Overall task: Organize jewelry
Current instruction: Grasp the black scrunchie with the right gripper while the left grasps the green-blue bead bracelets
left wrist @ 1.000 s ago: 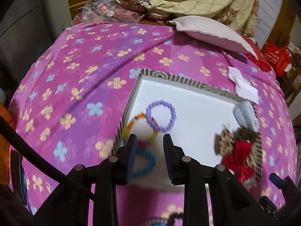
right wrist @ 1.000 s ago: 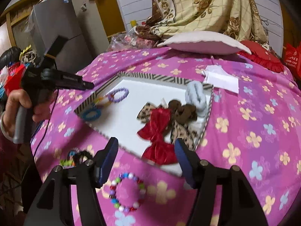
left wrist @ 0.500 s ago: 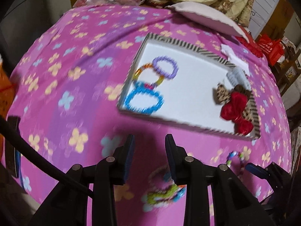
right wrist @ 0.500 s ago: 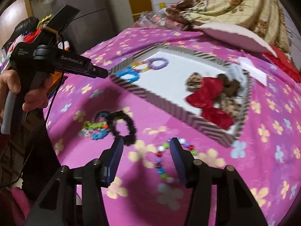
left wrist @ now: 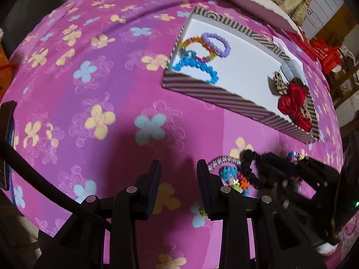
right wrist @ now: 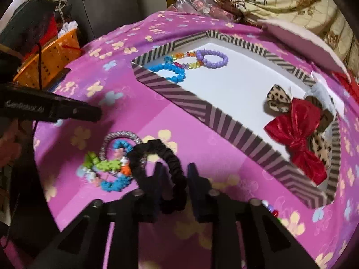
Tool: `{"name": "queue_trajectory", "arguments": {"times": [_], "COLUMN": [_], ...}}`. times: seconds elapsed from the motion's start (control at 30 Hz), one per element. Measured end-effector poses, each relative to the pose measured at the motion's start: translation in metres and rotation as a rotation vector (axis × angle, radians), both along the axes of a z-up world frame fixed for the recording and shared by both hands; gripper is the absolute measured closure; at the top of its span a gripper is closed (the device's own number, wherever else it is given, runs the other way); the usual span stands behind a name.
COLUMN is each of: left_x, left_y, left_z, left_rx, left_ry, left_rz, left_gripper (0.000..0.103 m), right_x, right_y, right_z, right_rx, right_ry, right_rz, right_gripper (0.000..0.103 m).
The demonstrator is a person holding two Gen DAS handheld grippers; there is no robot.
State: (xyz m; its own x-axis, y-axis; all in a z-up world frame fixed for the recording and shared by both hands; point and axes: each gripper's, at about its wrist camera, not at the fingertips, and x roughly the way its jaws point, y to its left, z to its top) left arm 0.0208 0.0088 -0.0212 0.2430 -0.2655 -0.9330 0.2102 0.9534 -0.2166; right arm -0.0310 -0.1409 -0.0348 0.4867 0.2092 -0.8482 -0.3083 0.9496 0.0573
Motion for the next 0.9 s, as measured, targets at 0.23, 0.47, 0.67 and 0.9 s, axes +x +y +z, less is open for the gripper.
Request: {"name": "queue_trajectory", "arguments": {"times": [0.23,0.47,0.67,0.9], "left_x": [-0.005,-0.006,-0.002,-0.011], "left_y": [-0.012,-0.028,-0.033,-0.019], "left_z": [-0.005,-0.013,-0.013,-0.01], "left_rx": [-0.007,0.017,0.023,-0.037], "left_ry": [0.009,0.014,0.001,0.039], "left_rz": [-0.043,-0.073,-0.068,-0.063], "left_gripper": [0.069,0.066,0.066,0.066], "right_x": [-0.004,-0.007,-0.009,-0.008], "right_y": [-0.023,-0.028,-0.03,-0.03], "right_z": [0.001,0.0,0.0,0.0], "right_rx": [0.022,0.044,0.058,0.061], "right_ry": [0.01,0.012,0.012,0.018], "right_rz": [-0.046,-0.047,-0.048,-0.043], "right_gripper": [0.094,0.094,0.094,0.094]}}
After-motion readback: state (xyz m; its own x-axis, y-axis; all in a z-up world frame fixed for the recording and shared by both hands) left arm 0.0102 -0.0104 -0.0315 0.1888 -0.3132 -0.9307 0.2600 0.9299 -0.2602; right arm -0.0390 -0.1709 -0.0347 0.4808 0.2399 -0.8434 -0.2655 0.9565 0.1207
